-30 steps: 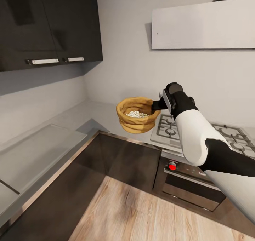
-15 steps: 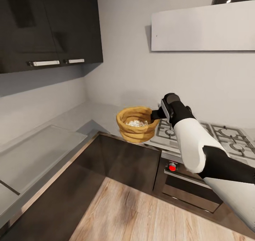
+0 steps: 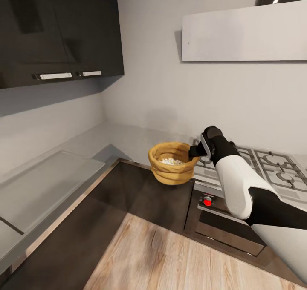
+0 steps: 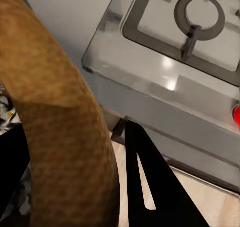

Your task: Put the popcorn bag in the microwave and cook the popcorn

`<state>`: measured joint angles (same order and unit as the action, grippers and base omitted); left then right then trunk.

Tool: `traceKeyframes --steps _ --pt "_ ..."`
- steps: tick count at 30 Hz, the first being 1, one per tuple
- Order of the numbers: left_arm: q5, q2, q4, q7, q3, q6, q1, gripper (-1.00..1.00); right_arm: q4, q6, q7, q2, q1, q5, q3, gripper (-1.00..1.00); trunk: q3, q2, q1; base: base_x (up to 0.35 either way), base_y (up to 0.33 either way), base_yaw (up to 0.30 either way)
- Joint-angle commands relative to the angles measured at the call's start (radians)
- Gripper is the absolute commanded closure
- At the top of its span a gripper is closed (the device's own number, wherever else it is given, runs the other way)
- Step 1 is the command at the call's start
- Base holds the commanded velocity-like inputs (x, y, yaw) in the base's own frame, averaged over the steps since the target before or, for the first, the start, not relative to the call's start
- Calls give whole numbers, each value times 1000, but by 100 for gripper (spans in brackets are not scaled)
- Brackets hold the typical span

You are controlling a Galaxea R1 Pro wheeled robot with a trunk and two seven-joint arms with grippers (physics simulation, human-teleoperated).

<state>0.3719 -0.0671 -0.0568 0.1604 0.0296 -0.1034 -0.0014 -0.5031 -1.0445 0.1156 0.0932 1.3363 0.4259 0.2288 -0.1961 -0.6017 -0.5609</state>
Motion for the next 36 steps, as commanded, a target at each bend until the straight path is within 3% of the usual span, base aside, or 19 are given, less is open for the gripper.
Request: traceKeyframes --steps 1,9,19,30,36 --pt "3 0 -1 2 2 -2 0 -100 -1 -3 9 1 -1 10 7 100 -2 -1 0 0 0 0" --pt "2 -2 -1 2 3 -2 0 -100 5 -3 9 0 -36 10 7 100 -2 -1 0 0 0 0" --pt "3 -3 -1 2 3 -3 0 -100 128 -3 9 -1 -65 9 7 100 -2 -1 0 0 0 0" --pt "4 -2 0 2 3 -22 0 -100 207 -3 9 -2 -66 7 9 100 -36 -78 -42 0 0 0" --pt "4 -1 0 2 3 -22 0 -100 228 -3 33 -18 -71 7 9 100 -55 -120 -65 0 0 0"
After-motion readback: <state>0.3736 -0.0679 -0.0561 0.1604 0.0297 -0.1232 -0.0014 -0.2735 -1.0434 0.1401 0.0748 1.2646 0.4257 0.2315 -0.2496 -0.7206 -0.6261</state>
